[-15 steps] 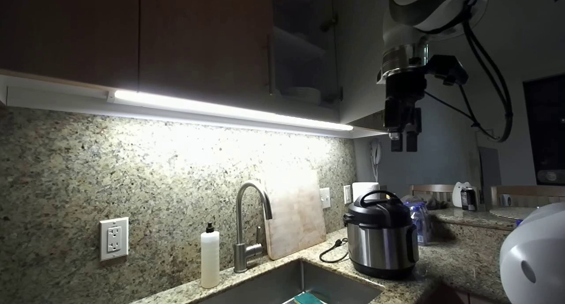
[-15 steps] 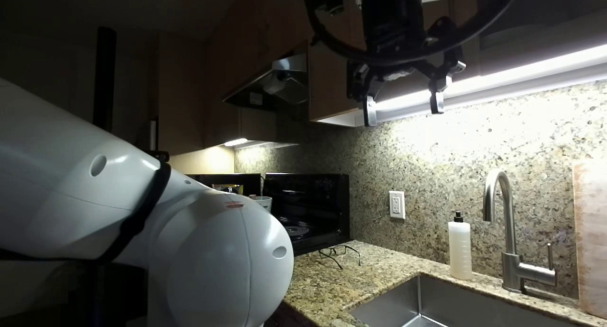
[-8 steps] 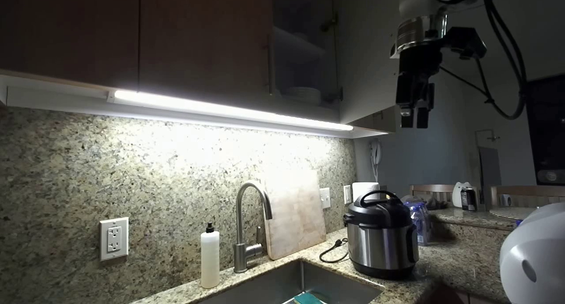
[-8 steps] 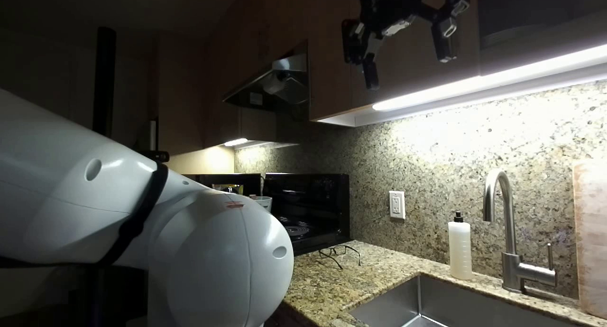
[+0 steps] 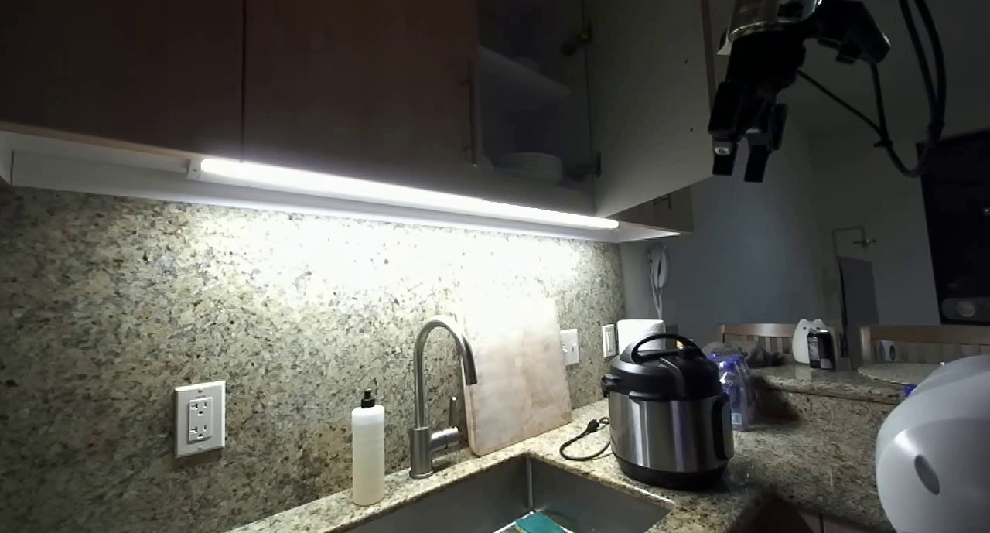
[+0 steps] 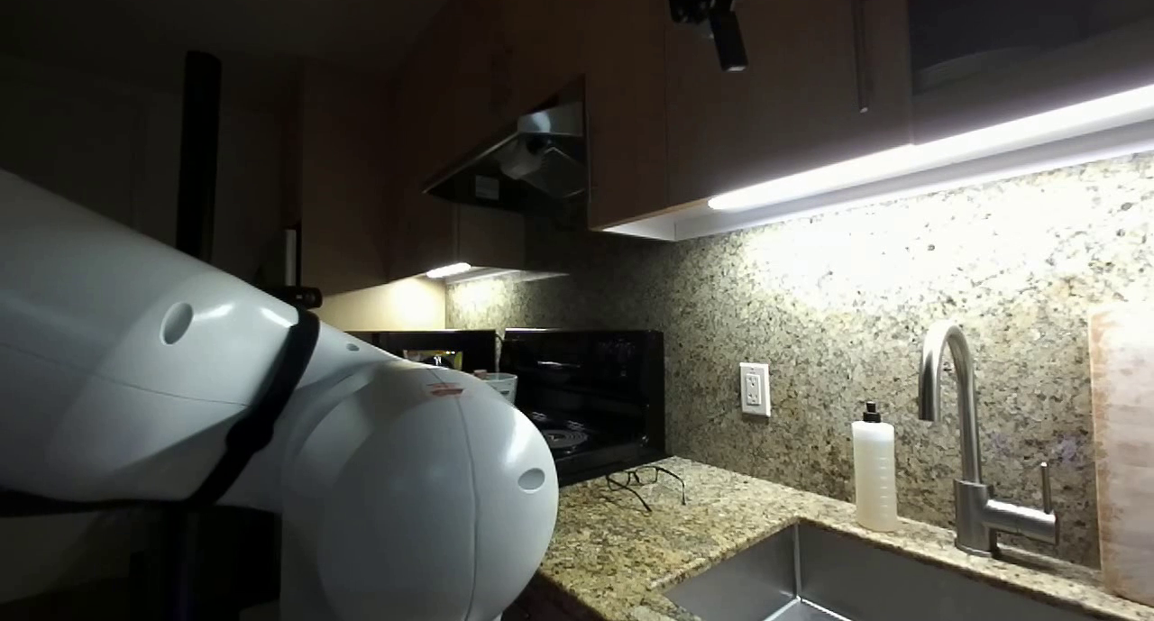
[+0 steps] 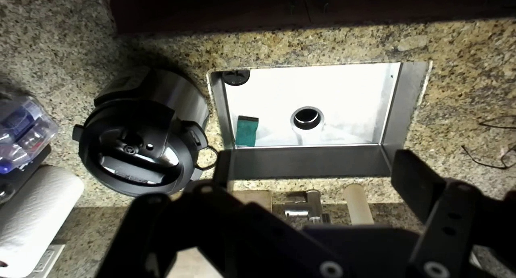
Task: Close the open upper cabinet door
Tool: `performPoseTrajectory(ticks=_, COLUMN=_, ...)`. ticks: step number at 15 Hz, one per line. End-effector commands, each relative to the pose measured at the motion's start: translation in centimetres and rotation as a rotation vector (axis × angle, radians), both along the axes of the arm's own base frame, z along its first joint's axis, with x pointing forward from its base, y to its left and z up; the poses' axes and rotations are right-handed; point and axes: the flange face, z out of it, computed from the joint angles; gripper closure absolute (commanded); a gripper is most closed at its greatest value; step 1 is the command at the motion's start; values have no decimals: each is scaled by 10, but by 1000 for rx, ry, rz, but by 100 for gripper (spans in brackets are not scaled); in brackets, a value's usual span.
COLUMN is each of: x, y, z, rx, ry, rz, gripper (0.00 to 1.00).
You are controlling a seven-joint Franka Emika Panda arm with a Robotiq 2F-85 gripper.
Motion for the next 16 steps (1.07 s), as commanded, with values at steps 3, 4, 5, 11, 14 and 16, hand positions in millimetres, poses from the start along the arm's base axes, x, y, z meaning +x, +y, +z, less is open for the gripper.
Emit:
performPoseTrajectory(ticks=3, x=-16, y=-24, z=22, rx=17, ry=-29, rz=-114, gripper=0)
performPoseTrajectory(ticks=4, x=-19, y=-28, z=27, rx=23, ry=-43, rz=-132, gripper=0)
performPoseTrajectory(ticks=5, x=-23, y=-32, z=33, rx=30, ry=-64, rz=-159, gripper=0)
performPoseTrajectory(ticks=11, x=-44, y=-57, z=76, rx=63, ry=-229, rz=-336, gripper=0)
performPoseTrajectory(ticks=14, x=-45, y=-70, z=99, rx=49, ry=-345, rz=-459, gripper=0)
performPoseTrajectory(ticks=16, x=-43, y=-81, z=114, rx=38, ry=-426, rz=-537, gripper=0)
